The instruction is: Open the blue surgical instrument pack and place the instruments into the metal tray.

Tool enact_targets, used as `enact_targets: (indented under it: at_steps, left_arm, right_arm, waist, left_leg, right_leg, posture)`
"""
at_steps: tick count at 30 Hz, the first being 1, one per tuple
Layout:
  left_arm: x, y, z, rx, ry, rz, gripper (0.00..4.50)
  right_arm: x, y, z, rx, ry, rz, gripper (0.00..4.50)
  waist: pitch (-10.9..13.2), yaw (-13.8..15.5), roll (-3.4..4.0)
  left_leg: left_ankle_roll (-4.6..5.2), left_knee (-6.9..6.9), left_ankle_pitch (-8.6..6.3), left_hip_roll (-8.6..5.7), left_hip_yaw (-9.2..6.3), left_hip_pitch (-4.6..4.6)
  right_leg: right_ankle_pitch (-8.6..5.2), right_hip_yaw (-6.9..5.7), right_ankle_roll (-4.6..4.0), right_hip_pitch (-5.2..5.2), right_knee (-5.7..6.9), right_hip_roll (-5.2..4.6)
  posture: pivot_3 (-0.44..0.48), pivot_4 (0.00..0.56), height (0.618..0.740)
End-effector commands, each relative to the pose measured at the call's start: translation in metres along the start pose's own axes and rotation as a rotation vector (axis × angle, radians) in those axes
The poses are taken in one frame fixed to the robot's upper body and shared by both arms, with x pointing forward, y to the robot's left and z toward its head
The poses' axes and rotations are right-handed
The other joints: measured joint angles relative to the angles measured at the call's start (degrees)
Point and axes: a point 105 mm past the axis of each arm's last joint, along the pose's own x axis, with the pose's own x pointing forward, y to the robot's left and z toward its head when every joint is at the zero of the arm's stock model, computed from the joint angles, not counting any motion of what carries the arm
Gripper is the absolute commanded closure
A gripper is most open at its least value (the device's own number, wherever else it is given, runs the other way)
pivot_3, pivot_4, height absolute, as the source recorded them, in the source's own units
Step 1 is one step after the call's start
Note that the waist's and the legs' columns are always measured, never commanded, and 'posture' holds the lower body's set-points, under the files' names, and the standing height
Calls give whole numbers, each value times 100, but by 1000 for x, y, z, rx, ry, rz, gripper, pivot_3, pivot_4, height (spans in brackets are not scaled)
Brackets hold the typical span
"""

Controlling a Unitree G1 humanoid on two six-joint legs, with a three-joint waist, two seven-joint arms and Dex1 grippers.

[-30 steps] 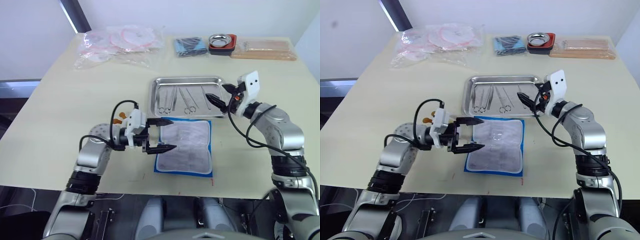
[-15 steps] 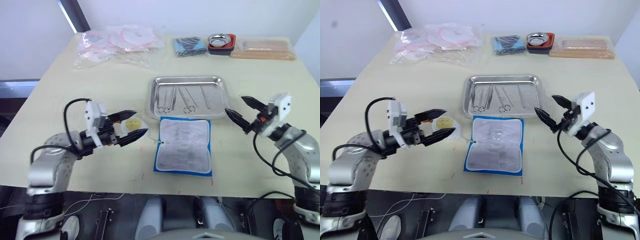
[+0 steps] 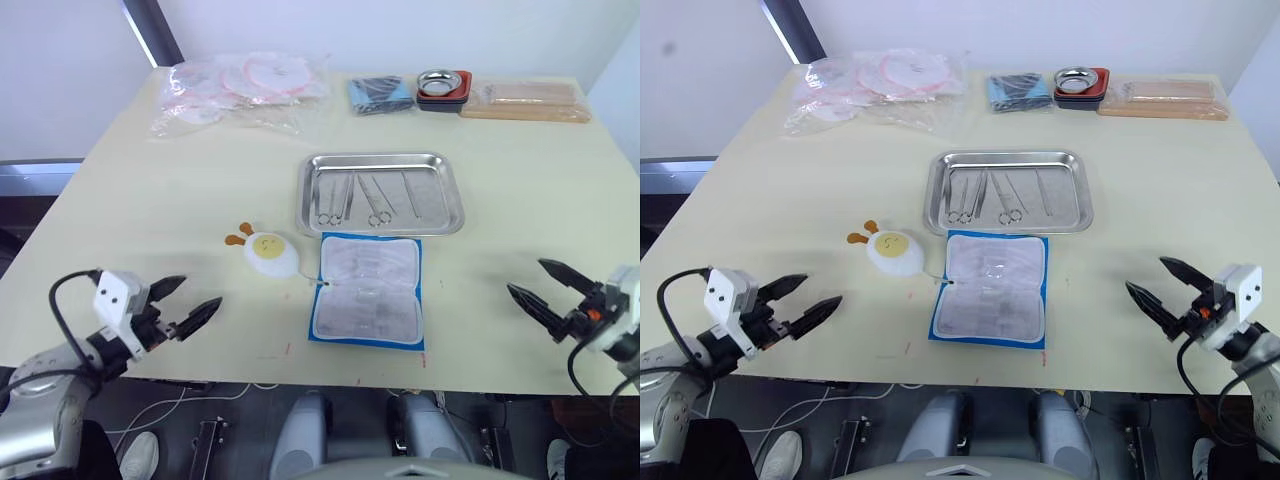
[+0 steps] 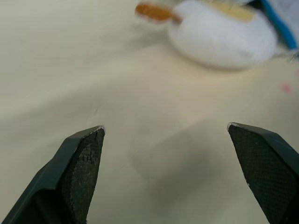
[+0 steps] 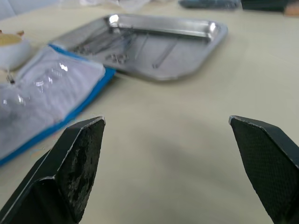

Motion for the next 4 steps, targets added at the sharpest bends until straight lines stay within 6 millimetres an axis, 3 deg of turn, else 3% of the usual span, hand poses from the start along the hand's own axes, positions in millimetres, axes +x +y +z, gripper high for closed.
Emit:
enact_targets:
  at_steps: [1,4]
  left_arm:
    - [-10,10,4,40,-19,60,0]
    - [-11,11,2,33,-16,69,0]
  right_arm:
    - [-16,-6,0,-44,7,-30,39]
    - [-25,-10,-8,-51,41,-49,39]
  waist:
    - [0,1,0]
    - [-1,1,-1]
  left_leg:
    - [0,2,0,0,0,0]
    - [0,10,0,0,3,8]
  right_leg:
    - [0,0,0,1,0,0]
    - [0,0,1,10,1,0]
  posture:
    - [0,150,740]
    - [0,150,740]
